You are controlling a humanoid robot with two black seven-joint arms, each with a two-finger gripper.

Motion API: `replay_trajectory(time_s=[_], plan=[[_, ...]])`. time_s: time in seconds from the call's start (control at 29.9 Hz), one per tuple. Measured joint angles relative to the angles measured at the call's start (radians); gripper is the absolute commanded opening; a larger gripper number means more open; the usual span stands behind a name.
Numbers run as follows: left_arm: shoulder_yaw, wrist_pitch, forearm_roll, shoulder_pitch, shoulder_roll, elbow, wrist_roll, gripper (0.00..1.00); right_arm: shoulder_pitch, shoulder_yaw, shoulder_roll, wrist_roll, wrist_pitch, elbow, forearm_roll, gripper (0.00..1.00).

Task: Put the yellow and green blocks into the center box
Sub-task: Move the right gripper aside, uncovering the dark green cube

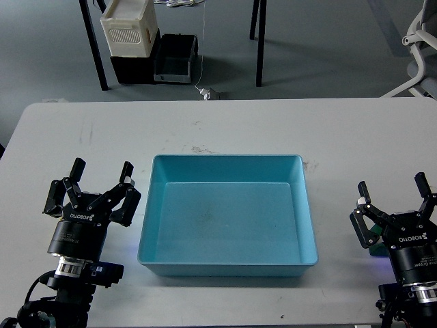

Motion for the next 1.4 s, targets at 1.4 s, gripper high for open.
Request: replay_trajectory(time_s=[1.4], plan=[[0.028, 0.000, -0.053, -0.060, 0.000, 0.006, 0.005, 1.00, 0.001, 0.139, -0.022, -0.005, 0.000, 0.018, 0.014, 0.98]])
